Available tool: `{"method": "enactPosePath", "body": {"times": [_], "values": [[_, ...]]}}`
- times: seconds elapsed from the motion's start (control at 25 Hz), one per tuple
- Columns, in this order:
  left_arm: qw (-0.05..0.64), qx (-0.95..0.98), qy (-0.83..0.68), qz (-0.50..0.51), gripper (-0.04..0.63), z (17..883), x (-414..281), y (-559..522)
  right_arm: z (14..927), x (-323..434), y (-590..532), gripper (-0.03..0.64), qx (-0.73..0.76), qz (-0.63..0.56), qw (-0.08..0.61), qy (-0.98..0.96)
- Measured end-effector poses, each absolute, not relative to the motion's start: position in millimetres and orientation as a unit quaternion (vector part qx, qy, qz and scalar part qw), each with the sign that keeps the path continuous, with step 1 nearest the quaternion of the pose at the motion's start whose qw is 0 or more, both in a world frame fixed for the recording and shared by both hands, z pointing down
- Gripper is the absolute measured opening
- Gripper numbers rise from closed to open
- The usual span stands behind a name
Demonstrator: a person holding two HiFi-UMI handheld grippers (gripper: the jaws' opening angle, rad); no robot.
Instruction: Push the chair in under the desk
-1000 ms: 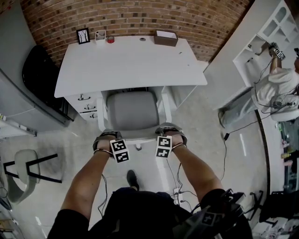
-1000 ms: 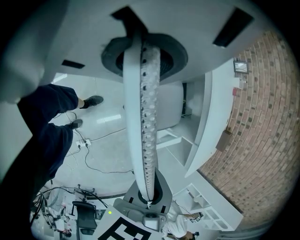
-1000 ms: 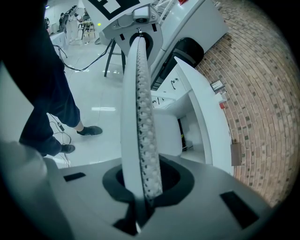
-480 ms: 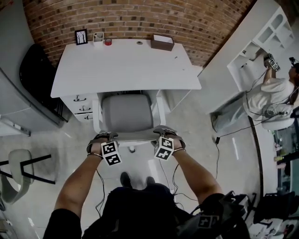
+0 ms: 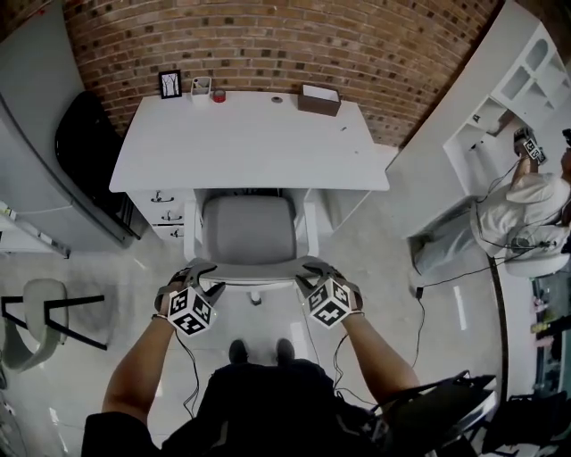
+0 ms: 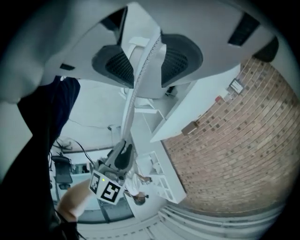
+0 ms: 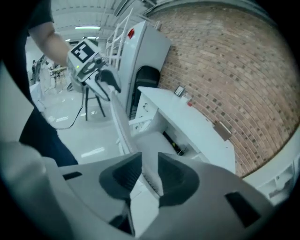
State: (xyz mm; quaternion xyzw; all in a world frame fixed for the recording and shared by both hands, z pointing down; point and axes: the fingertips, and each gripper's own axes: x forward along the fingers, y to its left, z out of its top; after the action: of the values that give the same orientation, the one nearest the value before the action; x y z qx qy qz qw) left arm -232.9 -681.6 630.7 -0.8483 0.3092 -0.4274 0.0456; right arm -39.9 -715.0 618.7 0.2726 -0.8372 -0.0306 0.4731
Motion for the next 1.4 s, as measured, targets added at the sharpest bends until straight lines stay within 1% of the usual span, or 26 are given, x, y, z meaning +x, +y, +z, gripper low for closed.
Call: {"method": "enactPosePath", "body": {"times": [0.04,0.08,0.2,0.28,0.36,0.44,0.48,0.56,0.64,0.88,1.12,1.28,1.4], "values": [[0.032,-0.852,0.332,-0.403,0.179,621,-233,-682,606,-40,-721,0.096,0.298,-0.021,0.443,-0.845],[0.018,-0.855,0.355,-0.379,0.158,612,-233,-683,592,-42,-725,0.092,0.320,-0.007,0.409,-0.855],[-0.012,-0.860,0.418,-0.293,0.127,578,-226,-686,551,-48,-736,0.084,0.357,0.017,0.320,-0.878],[-0.031,-0.857,0.460,-0.232,0.115,550,-223,-687,523,-49,-741,0.078,0.372,0.016,0.280,-0.885],[-0.042,-0.846,0.499,-0.181,0.092,523,-224,-687,496,-50,-744,0.056,0.383,0.015,0.240,-0.892],[-0.057,-0.838,0.527,-0.133,0.031,499,-224,-684,471,-45,-744,0.037,0.397,0.012,0.203,-0.895],[-0.071,-0.835,0.535,-0.109,0.019,488,-223,-682,458,-42,-743,0.030,0.408,0.011,0.183,-0.894],[-0.095,-0.829,0.547,-0.061,0.008,464,-222,-678,434,-33,-740,0.017,0.431,0.013,0.141,-0.891],[-0.092,-0.824,0.559,-0.033,0.008,441,-221,-671,415,-26,-735,0.010,0.442,0.013,0.109,-0.890],[-0.058,-0.815,0.577,-0.013,0.008,397,-212,-658,384,-14,-724,0.009,0.444,0.010,0.065,-0.894],[-0.027,-0.806,0.591,-0.008,0.008,379,-209,-650,380,-13,-719,0.008,0.446,0.011,0.067,-0.893],[-0.039,-0.810,0.586,-0.008,0.008,384,-204,-646,374,-16,-718,0.008,0.439,0.006,0.063,-0.896],[-0.035,-0.812,0.582,-0.012,0.008,385,-201,-644,374,-16,-718,0.008,0.437,0.004,0.063,-0.897]]}}
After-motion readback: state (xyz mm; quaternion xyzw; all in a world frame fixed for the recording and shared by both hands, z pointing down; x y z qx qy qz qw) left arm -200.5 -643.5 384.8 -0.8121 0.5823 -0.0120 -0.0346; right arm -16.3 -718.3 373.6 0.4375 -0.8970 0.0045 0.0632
